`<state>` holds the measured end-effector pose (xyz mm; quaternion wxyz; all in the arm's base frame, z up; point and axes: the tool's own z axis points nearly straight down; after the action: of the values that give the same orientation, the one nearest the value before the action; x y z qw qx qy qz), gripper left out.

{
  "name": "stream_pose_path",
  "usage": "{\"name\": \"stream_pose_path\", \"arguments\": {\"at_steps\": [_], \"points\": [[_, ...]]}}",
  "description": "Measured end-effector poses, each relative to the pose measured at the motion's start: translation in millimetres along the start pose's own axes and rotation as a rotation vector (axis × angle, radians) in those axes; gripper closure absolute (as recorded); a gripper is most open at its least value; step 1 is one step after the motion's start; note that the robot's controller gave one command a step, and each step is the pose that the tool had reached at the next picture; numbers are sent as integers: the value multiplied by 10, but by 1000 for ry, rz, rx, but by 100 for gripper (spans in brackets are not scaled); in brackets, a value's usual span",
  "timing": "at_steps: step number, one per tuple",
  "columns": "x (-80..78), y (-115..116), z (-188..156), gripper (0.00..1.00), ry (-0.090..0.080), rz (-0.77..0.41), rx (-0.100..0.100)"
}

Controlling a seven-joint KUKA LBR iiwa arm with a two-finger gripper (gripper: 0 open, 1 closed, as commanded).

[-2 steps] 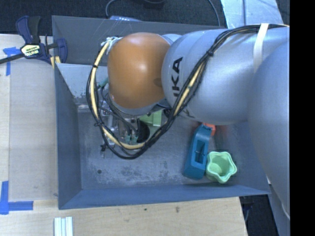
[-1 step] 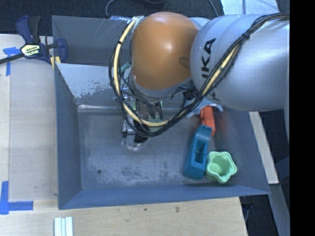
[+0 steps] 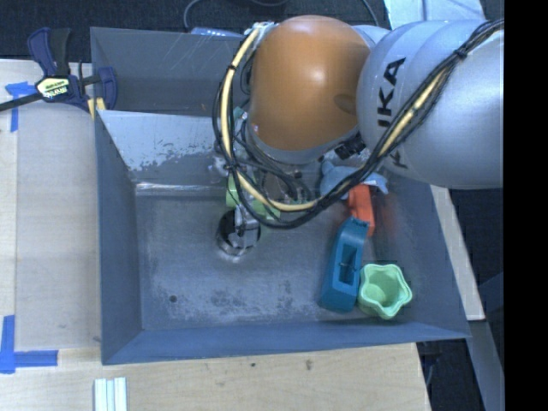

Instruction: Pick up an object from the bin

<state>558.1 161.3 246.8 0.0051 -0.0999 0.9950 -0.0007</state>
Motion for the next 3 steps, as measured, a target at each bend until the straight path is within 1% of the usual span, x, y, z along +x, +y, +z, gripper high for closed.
{"name": "stream_pose_path", "arguments": {"at_steps": [1, 2, 3], "points": [[138, -122, 355, 0, 7, -81, -4], [123, -332, 744, 0, 0, 171, -2], [-81, -422, 921, 0, 3, 113, -2]]}}
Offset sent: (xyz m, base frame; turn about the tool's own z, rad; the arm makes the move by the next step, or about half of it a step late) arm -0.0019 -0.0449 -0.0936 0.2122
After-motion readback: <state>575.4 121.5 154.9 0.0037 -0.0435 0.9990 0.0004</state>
